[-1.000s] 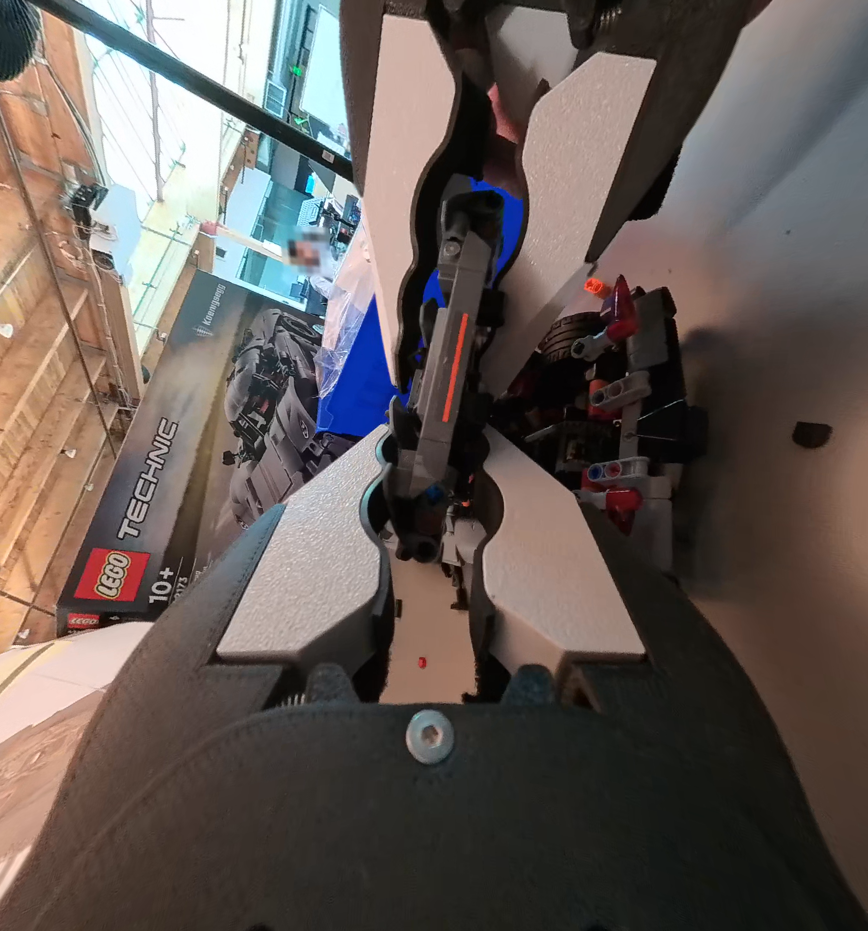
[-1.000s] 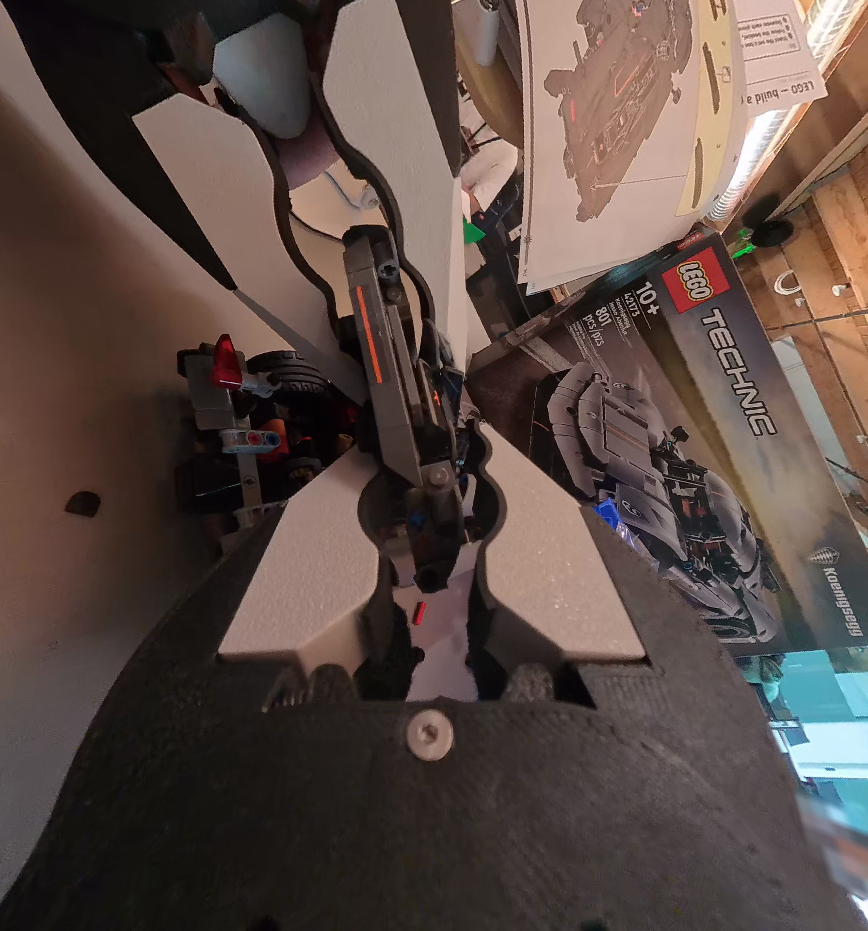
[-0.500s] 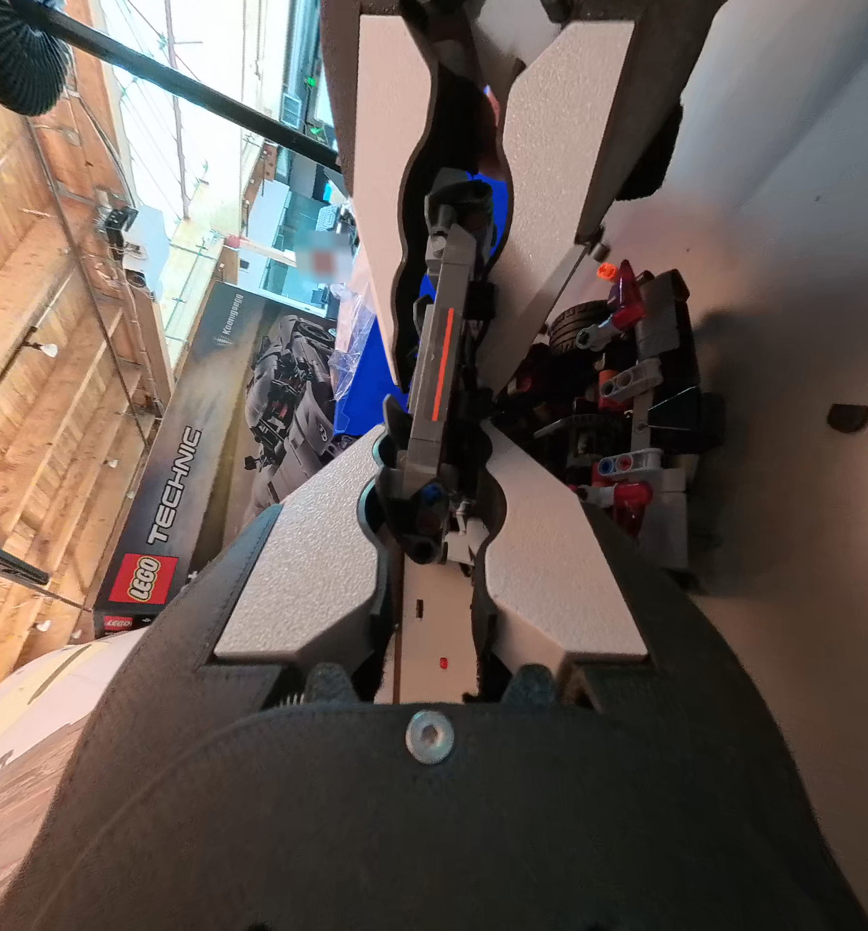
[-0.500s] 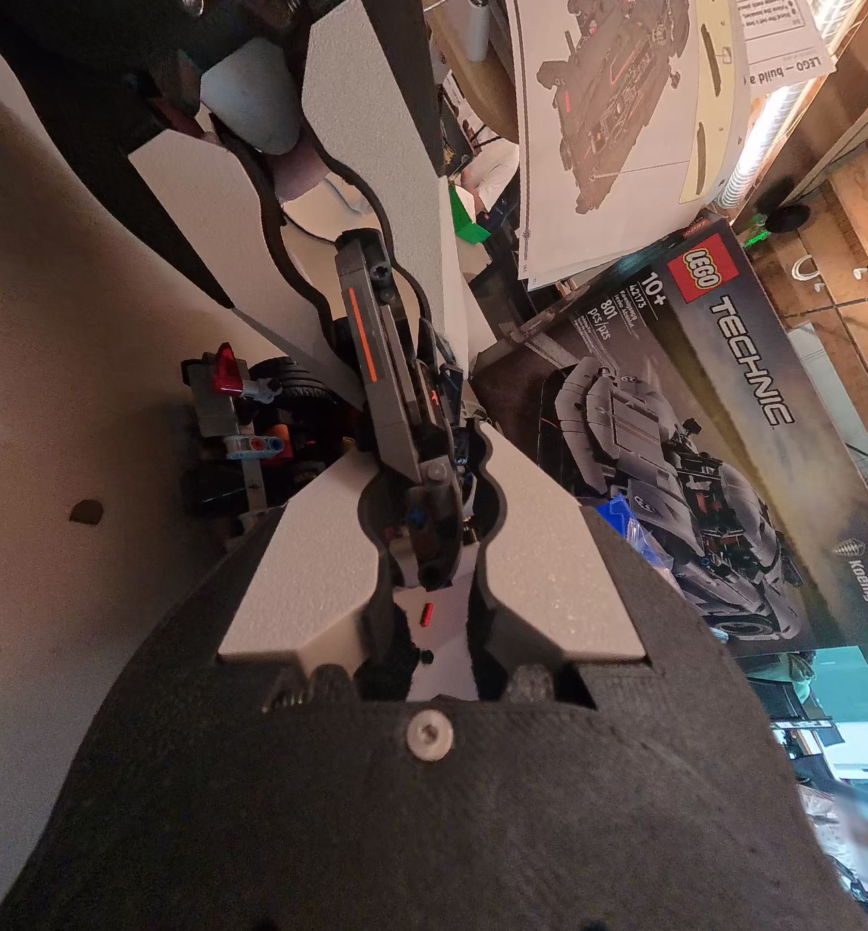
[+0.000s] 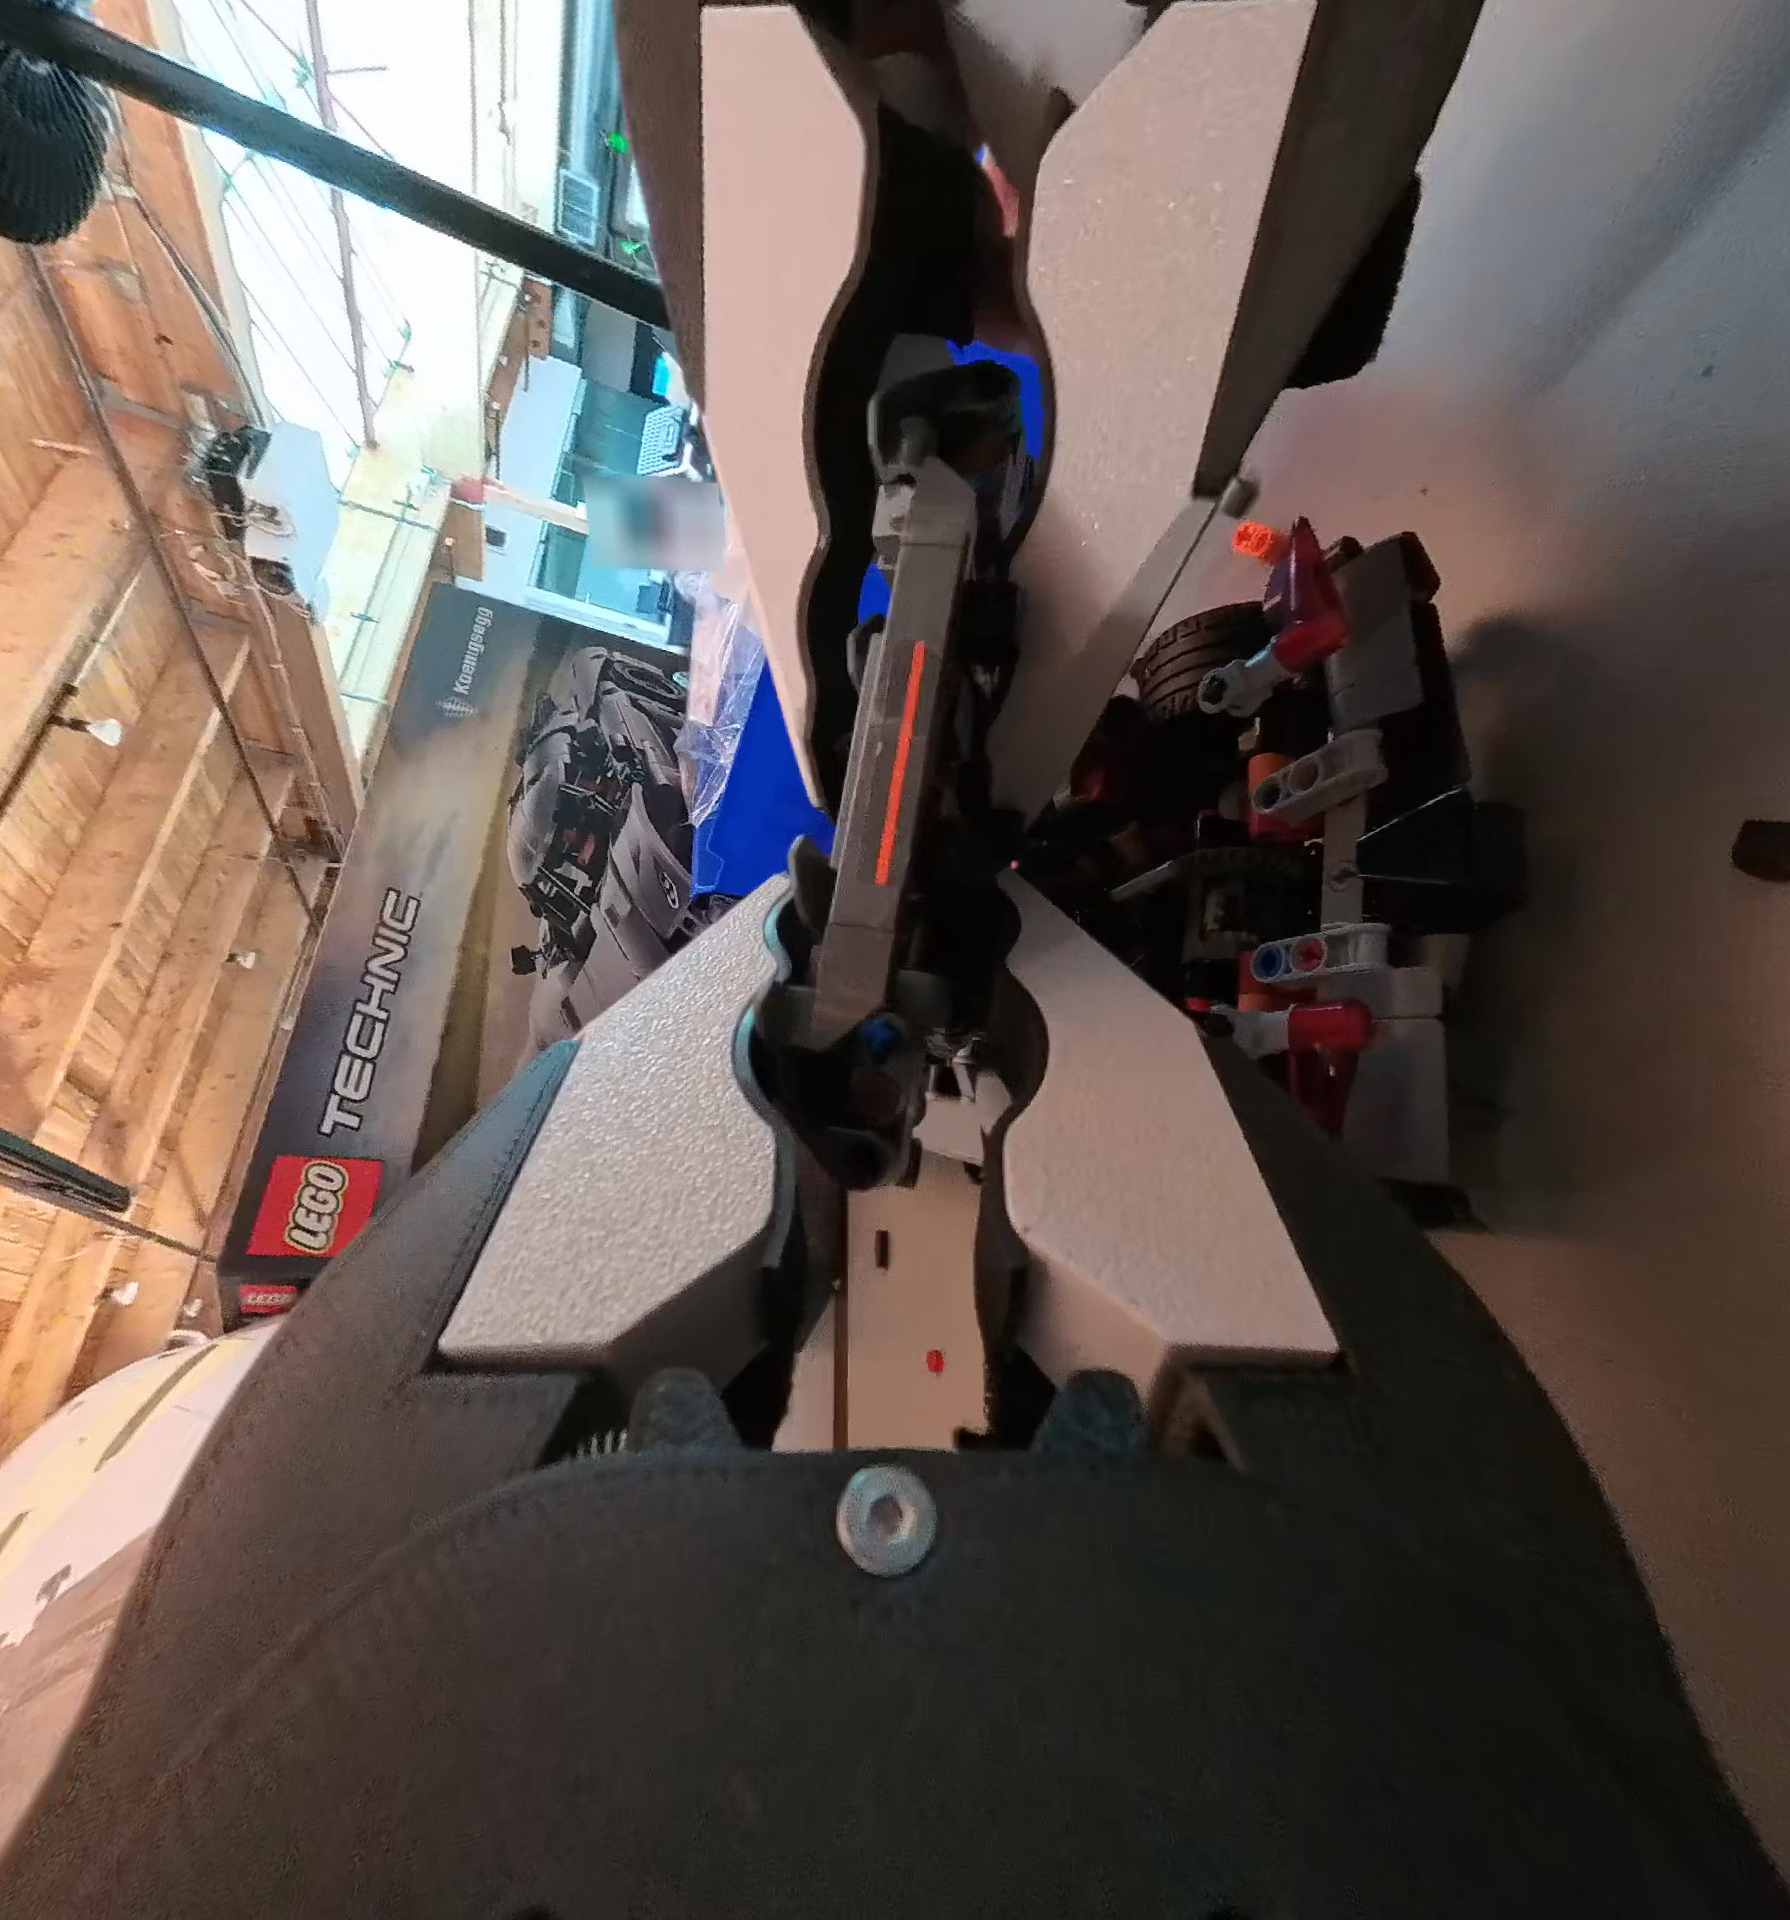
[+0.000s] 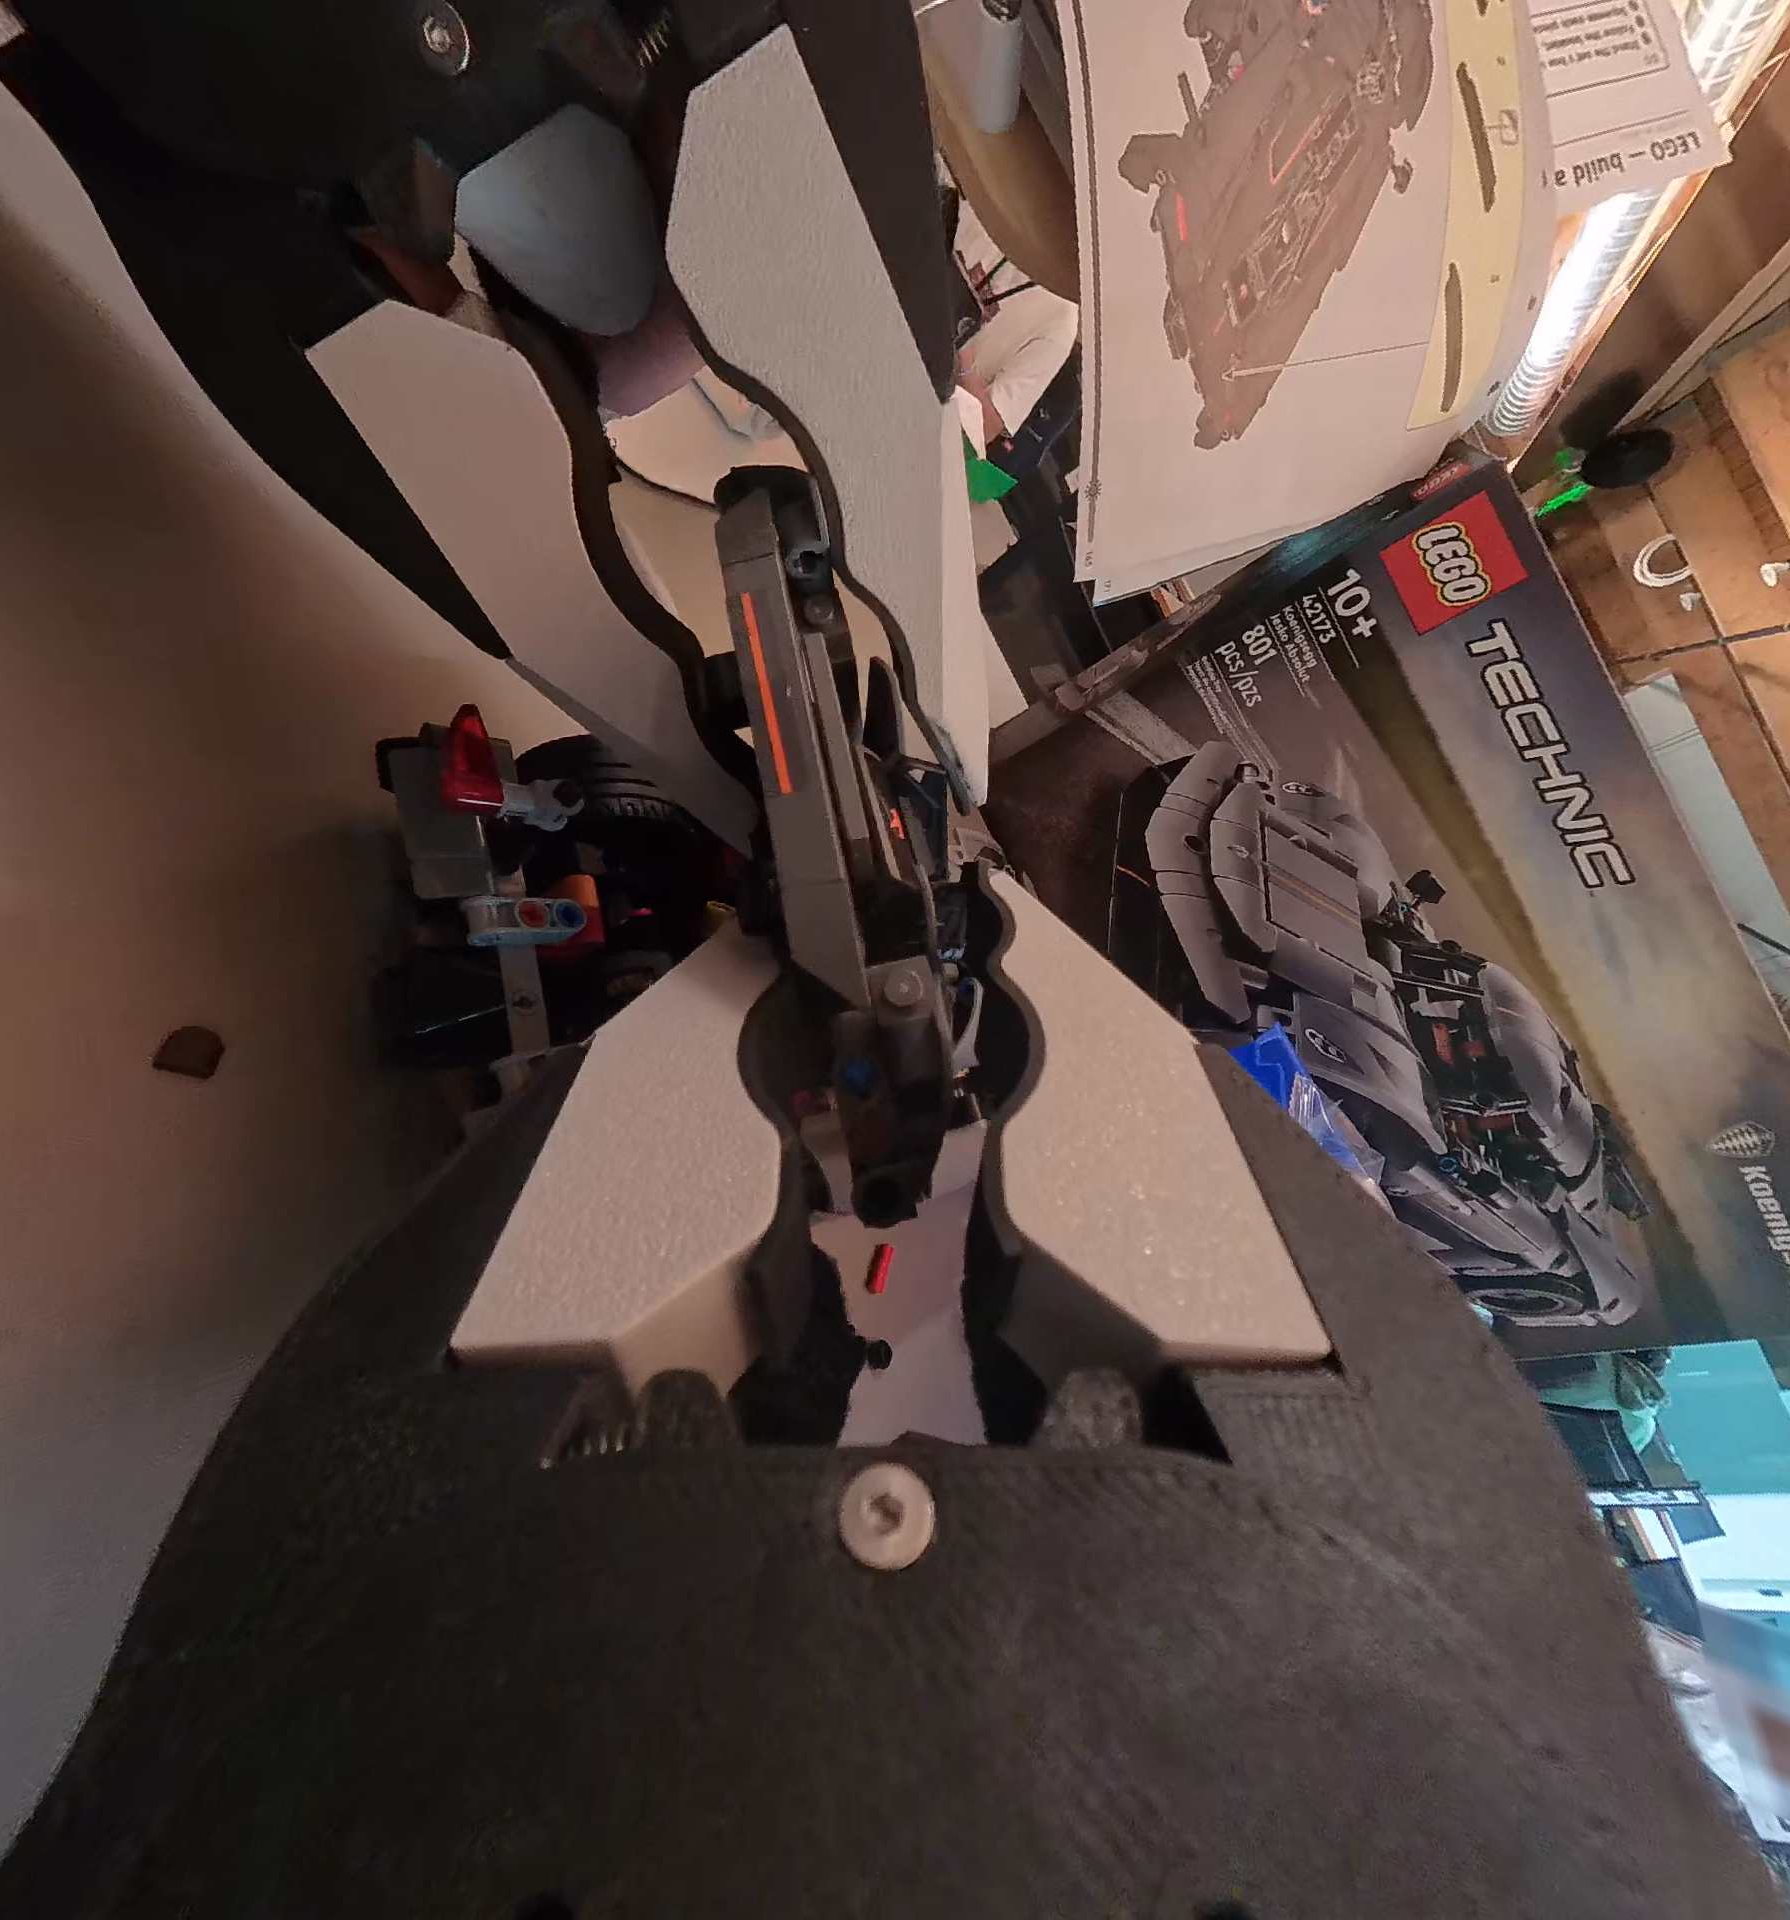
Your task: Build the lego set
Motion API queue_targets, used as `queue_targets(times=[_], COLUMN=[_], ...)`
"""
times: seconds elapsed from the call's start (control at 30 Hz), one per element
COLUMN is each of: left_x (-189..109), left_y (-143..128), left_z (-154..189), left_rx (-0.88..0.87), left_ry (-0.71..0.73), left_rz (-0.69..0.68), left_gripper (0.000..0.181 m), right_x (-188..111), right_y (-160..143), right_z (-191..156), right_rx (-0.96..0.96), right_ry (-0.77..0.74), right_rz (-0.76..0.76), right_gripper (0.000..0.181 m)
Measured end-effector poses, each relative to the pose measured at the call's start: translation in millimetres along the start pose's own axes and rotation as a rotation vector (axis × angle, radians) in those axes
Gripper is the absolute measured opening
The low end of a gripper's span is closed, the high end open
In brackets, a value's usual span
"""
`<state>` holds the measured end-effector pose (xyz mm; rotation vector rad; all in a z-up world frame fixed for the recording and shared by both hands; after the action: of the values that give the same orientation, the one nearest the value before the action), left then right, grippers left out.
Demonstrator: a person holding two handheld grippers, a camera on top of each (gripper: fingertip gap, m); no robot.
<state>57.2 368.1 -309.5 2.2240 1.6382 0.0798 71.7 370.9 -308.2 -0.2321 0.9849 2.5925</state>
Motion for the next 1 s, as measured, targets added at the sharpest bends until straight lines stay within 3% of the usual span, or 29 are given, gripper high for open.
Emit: queue_targets(times=[1.0], left_x=[0.9], left_y=[0.3], left_z=[0.6], left_rx=[0.009], left_ry=[0.007], left_rz=[-0.028], left_gripper=[0.027], right_x=[-0.6], right_y=[-4.7], right_z=[1.9], right_rx=[0.037], right_ry=[0.023], right_rz=[-0.005], right_gripper=[0.026])
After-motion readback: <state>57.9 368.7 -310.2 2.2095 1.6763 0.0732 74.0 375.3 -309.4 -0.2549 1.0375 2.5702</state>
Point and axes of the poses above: each gripper's, where its closed fingertips meet, x out along the fingers, y out of its top, z = x × y across the jaws, the point moved 1 cm from there along -x, back along the fingers, and after that the axes turned 3 degrees about y, right-handed, at the moved point
